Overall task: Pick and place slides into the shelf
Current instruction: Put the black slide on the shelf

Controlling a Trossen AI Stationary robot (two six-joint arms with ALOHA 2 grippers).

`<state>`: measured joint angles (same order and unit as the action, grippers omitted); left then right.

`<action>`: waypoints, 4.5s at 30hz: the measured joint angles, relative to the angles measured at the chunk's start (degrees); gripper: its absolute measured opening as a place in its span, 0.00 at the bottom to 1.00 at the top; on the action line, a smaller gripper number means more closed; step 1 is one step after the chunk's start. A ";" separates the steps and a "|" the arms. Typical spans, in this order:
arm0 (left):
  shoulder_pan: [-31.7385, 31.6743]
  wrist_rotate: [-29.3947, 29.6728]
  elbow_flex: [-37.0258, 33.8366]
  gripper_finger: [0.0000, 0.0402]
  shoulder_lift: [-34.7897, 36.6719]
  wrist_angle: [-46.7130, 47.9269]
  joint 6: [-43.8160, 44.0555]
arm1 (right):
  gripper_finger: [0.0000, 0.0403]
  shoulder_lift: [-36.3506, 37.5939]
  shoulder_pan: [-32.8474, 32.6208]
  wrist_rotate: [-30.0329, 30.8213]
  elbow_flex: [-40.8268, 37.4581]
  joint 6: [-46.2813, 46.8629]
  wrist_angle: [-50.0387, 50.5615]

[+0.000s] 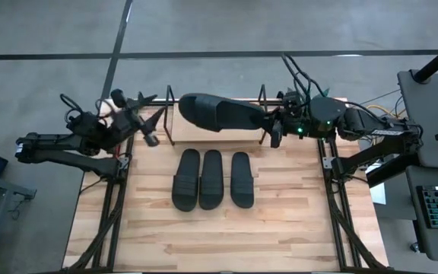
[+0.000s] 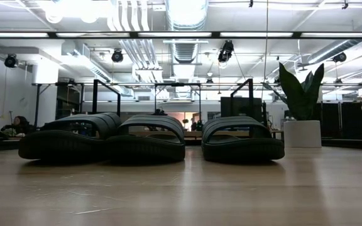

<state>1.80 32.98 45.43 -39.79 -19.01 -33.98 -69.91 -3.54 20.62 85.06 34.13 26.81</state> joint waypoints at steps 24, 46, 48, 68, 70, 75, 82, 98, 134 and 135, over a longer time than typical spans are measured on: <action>0.05 17.14 1.21 0.43 -22.64 -27.94 -70.20 | 0.12 0.08 4.69 2.21 0.00 7.69 -3.10; 0.03 20.70 6.72 0.43 -38.73 -42.22 -74.95 | 0.12 -0.64 4.99 9.44 0.00 12.41 -4.33; 0.03 21.03 7.25 0.43 -38.93 -42.70 -75.01 | 0.12 -0.64 4.91 9.01 0.00 12.49 -2.97; 0.05 21.80 7.98 0.43 -38.12 -41.94 -75.90 | 0.12 -0.18 4.48 1.01 0.02 16.45 -2.19; 0.05 21.52 7.98 0.43 -38.19 -41.92 -75.89 | 0.12 0.05 4.74 0.51 0.02 16.46 -2.14; -0.07 21.42 7.98 0.43 -38.17 -41.94 -75.88 | 0.12 0.13 4.74 0.40 0.10 16.91 -2.14; -0.20 21.14 8.00 0.43 -38.17 -41.96 -75.84 | 0.12 0.13 4.66 -0.53 2.00 16.91 -1.95; -0.21 21.74 8.00 0.43 -38.12 -41.99 -74.95 | 0.12 0.02 4.56 -4.89 2.36 20.22 0.87; 0.18 30.11 12.37 0.04 -35.46 -39.32 -60.55 | 0.53 4.52 4.49 -9.17 2.45 -10.83 -16.01; 0.31 30.51 12.37 0.04 -35.04 -38.51 -60.47 | 0.53 4.93 4.32 -9.84 2.45 -12.88 -16.81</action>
<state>2.10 63.50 57.80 -74.82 -57.51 -94.45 -64.98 0.78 10.78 87.50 21.26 10.00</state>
